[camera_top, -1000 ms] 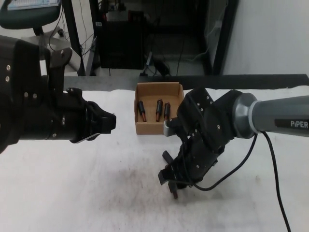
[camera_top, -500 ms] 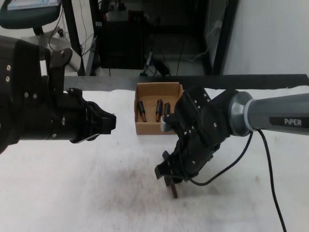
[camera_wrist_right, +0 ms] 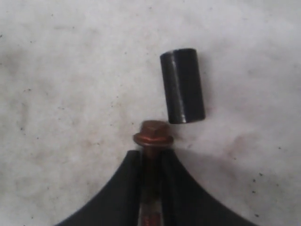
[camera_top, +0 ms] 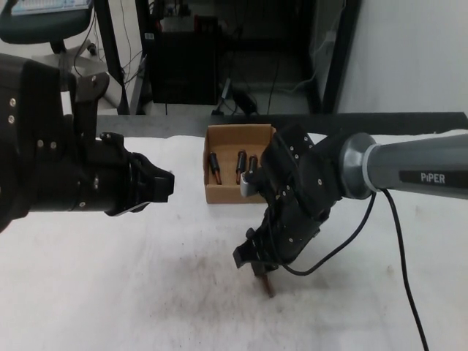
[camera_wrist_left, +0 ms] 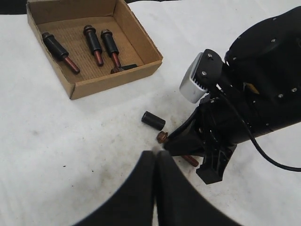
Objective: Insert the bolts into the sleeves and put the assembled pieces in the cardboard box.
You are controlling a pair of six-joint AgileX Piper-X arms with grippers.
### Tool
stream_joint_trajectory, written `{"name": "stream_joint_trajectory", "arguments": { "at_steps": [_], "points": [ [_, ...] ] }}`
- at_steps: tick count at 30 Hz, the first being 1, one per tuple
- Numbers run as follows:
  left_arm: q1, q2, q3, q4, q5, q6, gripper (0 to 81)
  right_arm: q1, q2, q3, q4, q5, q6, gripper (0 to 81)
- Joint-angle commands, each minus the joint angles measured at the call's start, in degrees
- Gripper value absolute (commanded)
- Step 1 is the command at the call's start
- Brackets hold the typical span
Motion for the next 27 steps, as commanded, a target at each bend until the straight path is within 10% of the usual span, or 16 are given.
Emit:
{"name": "stream_joint_trajectory", "arguments": {
  "at_steps": [1, 15, 27],
  "points": [
    [-0.1, -0.7, -0.1, -0.3, -0.5, 0.2, 0.3, 0.1, 1.5, 0.4, 2.6, 0.0, -1.5, 0.6],
    [-0.7, -0.7, -0.1, -0.8, 7.4, -0.1, 0.3, -2.3, -10.6, -5.4, 5.6, -0.9, -0.1, 0.8],
    [-14.2, 9.5, -11.9, 3.9, 8.1, 7.5, 7.9, -15.1, -23.7, -5.3, 10.4, -7.9, -2.2, 0.8]
  ]
}}
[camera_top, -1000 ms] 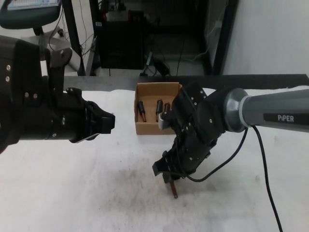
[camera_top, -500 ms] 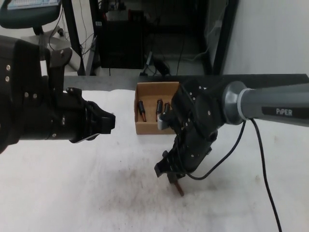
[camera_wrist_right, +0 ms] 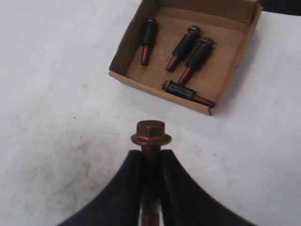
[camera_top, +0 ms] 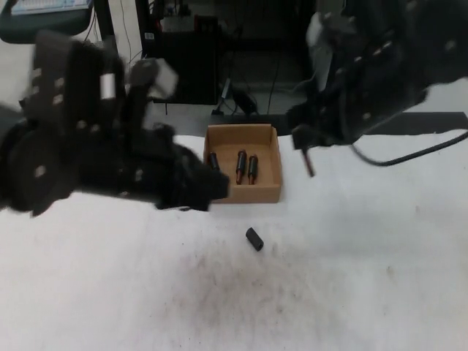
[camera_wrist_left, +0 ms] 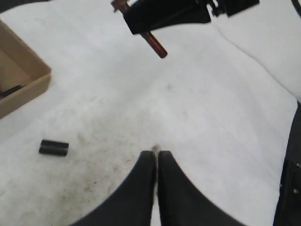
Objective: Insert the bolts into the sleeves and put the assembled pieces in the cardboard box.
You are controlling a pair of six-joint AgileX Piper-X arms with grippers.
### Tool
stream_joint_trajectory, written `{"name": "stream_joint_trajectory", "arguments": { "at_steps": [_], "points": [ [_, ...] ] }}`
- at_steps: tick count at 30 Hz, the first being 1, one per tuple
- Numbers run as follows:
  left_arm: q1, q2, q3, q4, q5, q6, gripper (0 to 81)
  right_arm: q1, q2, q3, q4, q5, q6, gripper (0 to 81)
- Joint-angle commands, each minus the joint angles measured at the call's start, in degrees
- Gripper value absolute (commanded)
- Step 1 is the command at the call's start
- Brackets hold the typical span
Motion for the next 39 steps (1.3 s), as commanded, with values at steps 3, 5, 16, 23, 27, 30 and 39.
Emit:
{"name": "stream_joint_trajectory", "arguments": {
  "at_steps": [3, 5, 16, 23, 27, 30, 39],
  "points": [
    [-4.2, 9.5, -9.4, 9.4, -6.1, 4.4, 17.4, -3.6, -2.0, -0.3, 4.4, -1.6, -2.0, 0.8],
    [-4.8, 14.5, -13.6, 13.9, -10.7, 0.9, 23.5, -5.2, -2.6, -0.3, 6.4, -1.6, -2.7, 0.8],
    [-5.2, 33.6, -27.2, 15.6, -13.5, -51.1, 35.9, -9.9, -3.6, -0.3, 9.8, -1.6, -2.8, 0.8],
    [-9.4, 37.1, -26.8, 12.8, -15.8, -69.3, 35.9, -9.9, -3.8, -0.3, 12.2, -1.8, -2.8, 0.8],
    [-11.3, 38.1, -26.8, 10.4, -19.2, -75.1, 35.9, -9.9, -4.4, -0.3, 12.2, -1.8, -2.8, 0.8],
    [-11.4, 38.5, -26.8, 9.3, -20.3, -78.0, 35.9, -9.9, -5.0, -0.3, 12.2, -1.8, -2.8, 0.8],
    [-11.2, 38.7, -26.8, 9.2, -23.7, -80.4, 35.9, -9.9, -5.8, -0.3, 12.2, -1.8, -2.8, 0.8]
  ]
}}
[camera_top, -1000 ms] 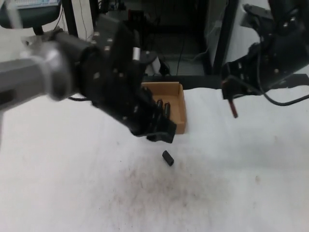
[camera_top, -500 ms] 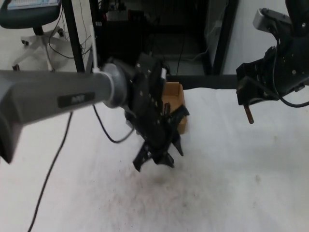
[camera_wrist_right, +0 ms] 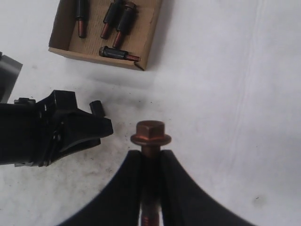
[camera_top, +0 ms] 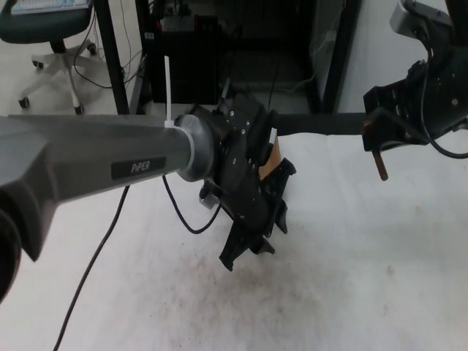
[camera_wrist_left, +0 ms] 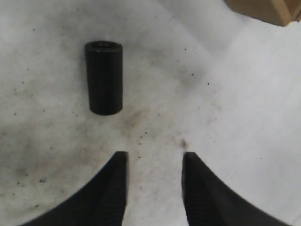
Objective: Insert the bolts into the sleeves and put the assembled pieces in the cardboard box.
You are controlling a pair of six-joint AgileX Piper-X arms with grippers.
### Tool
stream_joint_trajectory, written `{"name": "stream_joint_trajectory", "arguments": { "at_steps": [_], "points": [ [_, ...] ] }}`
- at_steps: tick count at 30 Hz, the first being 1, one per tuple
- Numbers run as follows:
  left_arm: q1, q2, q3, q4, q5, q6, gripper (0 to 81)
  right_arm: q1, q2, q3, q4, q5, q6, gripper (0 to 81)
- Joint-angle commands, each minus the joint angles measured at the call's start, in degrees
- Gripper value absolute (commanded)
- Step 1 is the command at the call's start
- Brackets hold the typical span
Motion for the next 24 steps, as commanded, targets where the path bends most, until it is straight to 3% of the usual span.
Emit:
{"name": "stream_joint_trajectory", "arguments": {
  "at_steps": [1, 9, 24],
  "points": [
    [0.1, 0.2, -0.2, -0.1, -1.4, -1.2, 35.9, -0.2, -0.9, -0.3, 0.2, -0.5, -0.1, 0.8],
    [0.7, 0.2, -0.2, 6.3, -6.4, -1.4, 25.6, -0.2, -0.8, -0.3, 0.2, -1.2, -0.1, 0.8],
    [2.2, 0.4, -0.2, 5.8, -10.7, -1.4, 25.6, -0.2, -0.8, -0.3, 0.4, -1.5, -0.1, 0.8]
  ]
}}
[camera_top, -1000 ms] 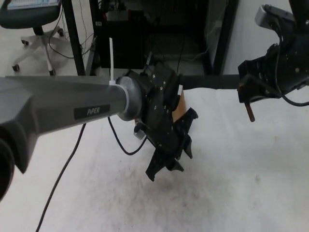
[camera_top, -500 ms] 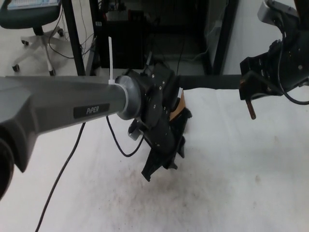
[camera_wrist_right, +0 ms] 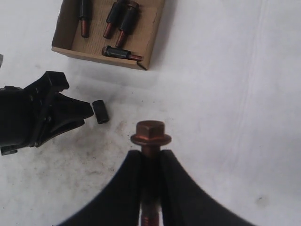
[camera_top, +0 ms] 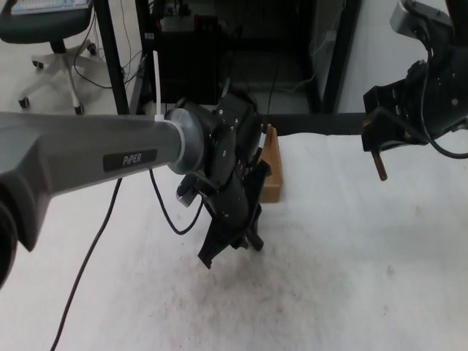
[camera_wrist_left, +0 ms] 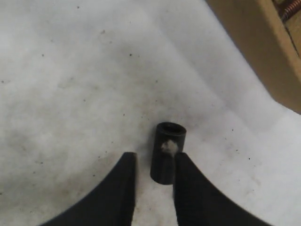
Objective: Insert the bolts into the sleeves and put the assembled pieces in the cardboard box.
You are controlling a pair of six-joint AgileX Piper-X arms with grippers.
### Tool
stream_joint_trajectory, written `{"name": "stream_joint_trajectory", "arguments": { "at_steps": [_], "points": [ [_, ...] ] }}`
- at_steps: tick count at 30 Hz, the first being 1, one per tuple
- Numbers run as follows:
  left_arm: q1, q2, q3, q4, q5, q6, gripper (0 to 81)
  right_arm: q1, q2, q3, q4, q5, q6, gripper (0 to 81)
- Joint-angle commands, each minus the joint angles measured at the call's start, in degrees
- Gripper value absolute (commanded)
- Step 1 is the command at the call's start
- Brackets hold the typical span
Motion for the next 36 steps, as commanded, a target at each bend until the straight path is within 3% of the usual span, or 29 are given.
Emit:
{"name": "stream_joint_trajectory", "arguments": {
  "at_steps": [1, 9, 31, 33, 36],
  "points": [
    [-0.1, 0.4, -0.2, 0.1, -1.1, -0.5, 25.6, -0.2, -0.8, -0.3, 0.4, -1.2, -0.1, 0.8],
    [-0.3, 1.1, -0.2, -5.9, -1.6, -0.5, 25.6, -0.2, -0.8, -0.3, 0.4, -1.6, -0.1, 0.8],
    [-0.3, 3.0, -0.2, -3.8, 1.7, -3.2, 25.2, -0.2, -0.8, -0.3, 0.2, -1.6, -0.1, 0.8],
    [-0.3, 3.1, -0.2, -3.7, 1.7, -3.5, 22.3, -0.2, -0.8, -0.3, 0.2, -1.6, -0.3, 0.8],
    [0.2, 3.1, -0.2, -3.7, 1.7, -2.9, 5.5, -0.2, -0.8, -0.3, 0.2, -1.6, -0.5, 0.8]
  ]
}}
